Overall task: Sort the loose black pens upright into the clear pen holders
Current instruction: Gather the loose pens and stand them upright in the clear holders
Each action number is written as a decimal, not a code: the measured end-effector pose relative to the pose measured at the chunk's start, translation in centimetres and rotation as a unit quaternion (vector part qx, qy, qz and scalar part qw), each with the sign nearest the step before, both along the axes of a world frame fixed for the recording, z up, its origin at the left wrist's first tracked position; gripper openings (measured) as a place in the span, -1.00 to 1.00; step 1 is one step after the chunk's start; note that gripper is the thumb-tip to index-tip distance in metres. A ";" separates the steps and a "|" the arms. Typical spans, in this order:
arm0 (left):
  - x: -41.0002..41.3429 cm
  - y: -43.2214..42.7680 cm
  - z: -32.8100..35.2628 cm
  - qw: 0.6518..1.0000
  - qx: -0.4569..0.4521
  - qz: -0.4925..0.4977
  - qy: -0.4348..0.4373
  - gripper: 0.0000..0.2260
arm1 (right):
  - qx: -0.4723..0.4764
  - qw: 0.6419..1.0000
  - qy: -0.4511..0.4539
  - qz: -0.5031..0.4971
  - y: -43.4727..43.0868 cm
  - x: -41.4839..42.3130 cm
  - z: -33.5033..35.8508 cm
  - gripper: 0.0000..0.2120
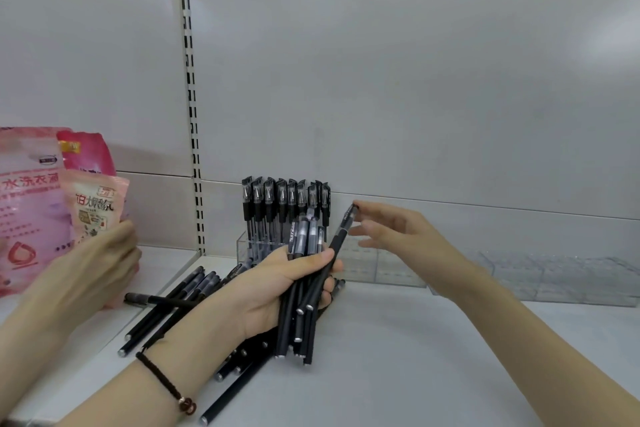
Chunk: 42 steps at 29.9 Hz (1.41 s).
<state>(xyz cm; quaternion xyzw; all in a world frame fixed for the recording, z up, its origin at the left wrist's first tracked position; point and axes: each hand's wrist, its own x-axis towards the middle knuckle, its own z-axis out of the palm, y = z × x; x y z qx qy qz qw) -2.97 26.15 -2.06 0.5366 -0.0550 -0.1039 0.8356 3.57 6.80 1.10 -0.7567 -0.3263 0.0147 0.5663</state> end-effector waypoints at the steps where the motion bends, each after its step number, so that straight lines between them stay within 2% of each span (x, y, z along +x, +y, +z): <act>1: 0.0 -0.2 -0.1 1.000 0.016 0.001 -0.006 -0.79 | 0.019 1.000 0.013 0.011 0.3 -0.2 0.0 -0.66; 5: 0.1 -1.3 -0.3 0.997 0.078 -0.018 -0.024 -0.69 | 0.082 0.996 0.014 0.022 1.4 -0.8 0.2 -0.70; 8: 0.5 -2.4 0.1 0.997 0.068 -0.023 -0.040 -0.84 | 0.114 0.993 0.001 0.020 1.5 -1.0 0.8 -0.71; 10: 0.9 -3.4 0.8 0.996 0.062 0.000 -0.068 -0.92 | 0.126 0.992 -0.016 0.002 1.2 -1.1 1.5 -0.65; 12: 1.8 -4.2 1.3 0.989 0.074 0.049 -0.122 -0.92 | 0.132 0.990 -0.047 -0.029 0.6 -1.2 2.4 -0.63; 16: 3.2 -5.2 1.3 0.956 0.156 0.137 -0.207 -0.88 | 0.136 0.985 -0.086 -0.056 -0.7 -1.3 3.2 -0.63; 19: 3.3 -5.6 0.7 0.940 0.207 0.145 -0.230 -0.93 | 0.106 0.989 -0.099 -0.039 -1.0 -1.6 3.0 -0.65; 24: 3.0 -5.7 0.0 0.952 0.176 0.106 -0.226 -0.89 | 0.053 0.994 -0.086 -0.042 -0.7 -1.5 2.6 -0.74; 31: 3.2 -5.9 0.8 0.950 0.146 0.109 -0.253 -0.91 | 0.096 0.991 -0.084 -0.044 -1.7 -1.2 3.0 -0.75; 35: 3.2 -6.3 0.1 0.959 0.157 0.071 -0.227 -0.88 | 0.026 0.997 -0.066 -0.027 -2.3 -1.0 2.9 -0.79; 39: 3.3 -6.3 -0.6 0.962 0.184 0.039 -0.197 -0.74 | -0.072 0.996 -0.047 -0.025 -2.8 -0.8 2.7 -0.83; 42: 3.3 -6.2 -0.8 0.967 0.177 0.033 -0.179 -0.74 | -0.103 0.994 -0.013 -0.044 -3.1 -0.3 2.4 -0.84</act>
